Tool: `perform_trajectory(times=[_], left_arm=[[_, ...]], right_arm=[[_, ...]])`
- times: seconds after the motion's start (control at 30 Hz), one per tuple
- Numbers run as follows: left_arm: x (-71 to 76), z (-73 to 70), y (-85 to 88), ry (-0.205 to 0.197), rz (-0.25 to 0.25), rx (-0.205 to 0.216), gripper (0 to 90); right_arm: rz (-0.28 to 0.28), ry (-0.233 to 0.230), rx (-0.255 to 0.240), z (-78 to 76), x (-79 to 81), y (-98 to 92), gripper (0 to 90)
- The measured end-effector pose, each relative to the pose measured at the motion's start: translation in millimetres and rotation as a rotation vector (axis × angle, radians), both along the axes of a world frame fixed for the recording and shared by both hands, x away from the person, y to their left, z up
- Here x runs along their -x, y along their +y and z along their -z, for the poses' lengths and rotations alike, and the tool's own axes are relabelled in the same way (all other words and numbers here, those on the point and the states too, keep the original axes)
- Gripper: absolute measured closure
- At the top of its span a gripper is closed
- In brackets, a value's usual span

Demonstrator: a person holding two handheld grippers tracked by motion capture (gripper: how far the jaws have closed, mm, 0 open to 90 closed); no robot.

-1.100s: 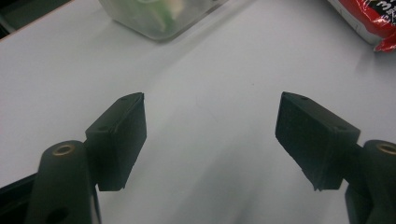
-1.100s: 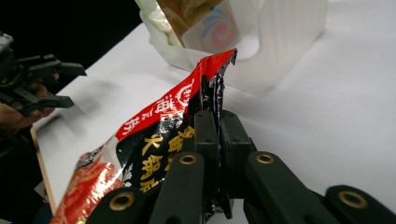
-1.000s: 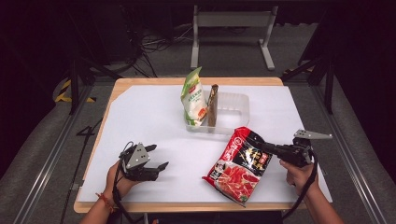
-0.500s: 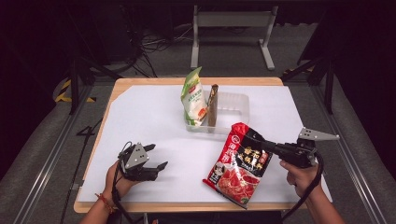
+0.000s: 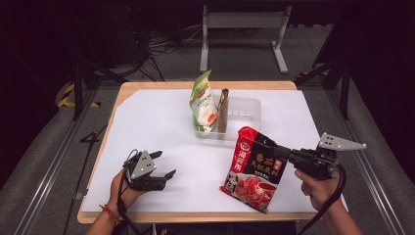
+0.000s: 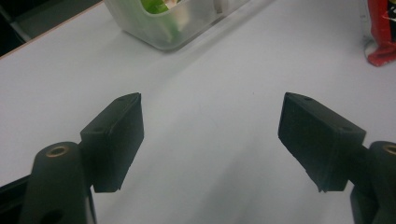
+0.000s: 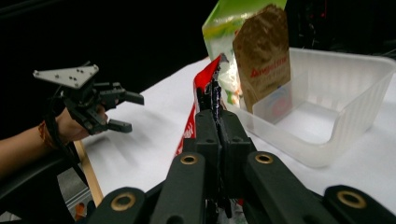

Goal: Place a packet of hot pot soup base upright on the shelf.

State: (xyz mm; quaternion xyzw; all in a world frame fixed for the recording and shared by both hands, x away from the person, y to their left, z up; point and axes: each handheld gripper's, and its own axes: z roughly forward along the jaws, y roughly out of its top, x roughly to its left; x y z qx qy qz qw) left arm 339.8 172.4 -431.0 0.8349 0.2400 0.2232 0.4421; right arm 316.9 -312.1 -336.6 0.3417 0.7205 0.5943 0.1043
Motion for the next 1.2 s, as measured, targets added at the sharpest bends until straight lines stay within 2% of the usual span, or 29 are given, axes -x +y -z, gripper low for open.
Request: perform_trajectory(times=[0.07, 0.3, 0.37, 0.53, 0.6, 0.77, 0.93, 1.2], left_arm=[[-0.5, 0.2, 0.9, 0.000, -0.001, 0.005, 23.3], [-2.0, 3.1, 1.2, 0.011, -0.010, 0.003, 21.1], [-2.0, 5.1, -2.8, 0.013, 0.005, -0.018, 20.9], [-1.2, 5.5, -5.0, 0.008, 0.013, -0.028, 20.6], [-1.4, 6.4, -5.4, 0.016, 0.011, -0.019, 20.4], [-1.2, 6.8, -7.2, 0.014, 0.017, -0.030, 20.2], [-1.2, 6.4, -6.5, 0.013, 0.014, -0.019, 20.2], [-1.6, 5.4, -3.8, 0.012, 0.010, -0.007, 20.1]], right_arm=[[0.009, -0.002, -0.010, -4.4, 1.6, -0.9, 88.3], [0.019, -0.018, 0.007, -14.1, 2.2, 0.6, 88.4], [0.020, -0.032, 0.020, -20.5, 3.4, 2.9, 88.3], [0.025, -0.048, 0.029, -28.3, 2.7, 4.3, 88.4], [0.033, -0.060, 0.044, -31.9, 1.9, 5.0, 88.4], [0.069, -0.083, 0.055, -38.8, -2.6, 3.5, 88.4], [0.093, -0.094, 0.051, -43.0, -8.4, 1.9, 88.4], [0.135, -0.119, 0.018, -53.1, -16.9, 0.2, 88.4]])
